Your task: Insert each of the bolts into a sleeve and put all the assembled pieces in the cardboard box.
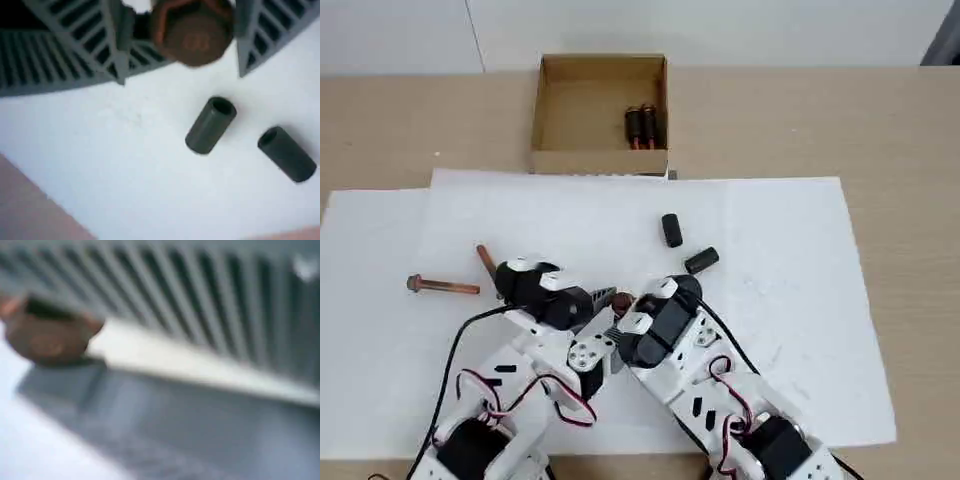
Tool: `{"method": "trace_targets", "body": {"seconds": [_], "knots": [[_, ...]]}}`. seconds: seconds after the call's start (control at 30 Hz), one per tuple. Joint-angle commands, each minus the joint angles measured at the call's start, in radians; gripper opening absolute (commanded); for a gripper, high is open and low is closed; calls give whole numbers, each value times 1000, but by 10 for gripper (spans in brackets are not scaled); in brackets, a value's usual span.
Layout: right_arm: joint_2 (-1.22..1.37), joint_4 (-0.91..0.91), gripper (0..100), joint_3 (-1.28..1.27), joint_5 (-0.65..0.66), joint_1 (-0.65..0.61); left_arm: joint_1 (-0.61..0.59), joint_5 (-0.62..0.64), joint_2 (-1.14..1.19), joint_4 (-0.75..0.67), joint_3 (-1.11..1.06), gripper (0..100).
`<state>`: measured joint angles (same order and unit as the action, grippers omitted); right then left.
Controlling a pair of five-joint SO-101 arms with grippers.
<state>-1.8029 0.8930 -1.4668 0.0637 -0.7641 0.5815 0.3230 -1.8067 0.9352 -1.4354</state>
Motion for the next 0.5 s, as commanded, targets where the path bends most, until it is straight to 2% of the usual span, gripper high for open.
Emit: {"method": "trace_targets", "body": {"seconds": [0.0, 0.13, 0.23, 0.37, 0.47], "knots": [[-8, -27, 3, 2, 8, -8, -2, -2, -8, 11, 85, 141], [-8, -27, 3, -3, 8, -7, -5, -3, -6, 14, 134, 137], [-8, -27, 3, -3, 8, -5, -55, -5, -6, 14, 133, 129], [-10, -25, 3, 3, 6, -2, -146, -6, -6, 11, 131, 6], [-10, -22, 3, 5, 5, 44, -222, -54, -6, 14, 130, 7]]}}
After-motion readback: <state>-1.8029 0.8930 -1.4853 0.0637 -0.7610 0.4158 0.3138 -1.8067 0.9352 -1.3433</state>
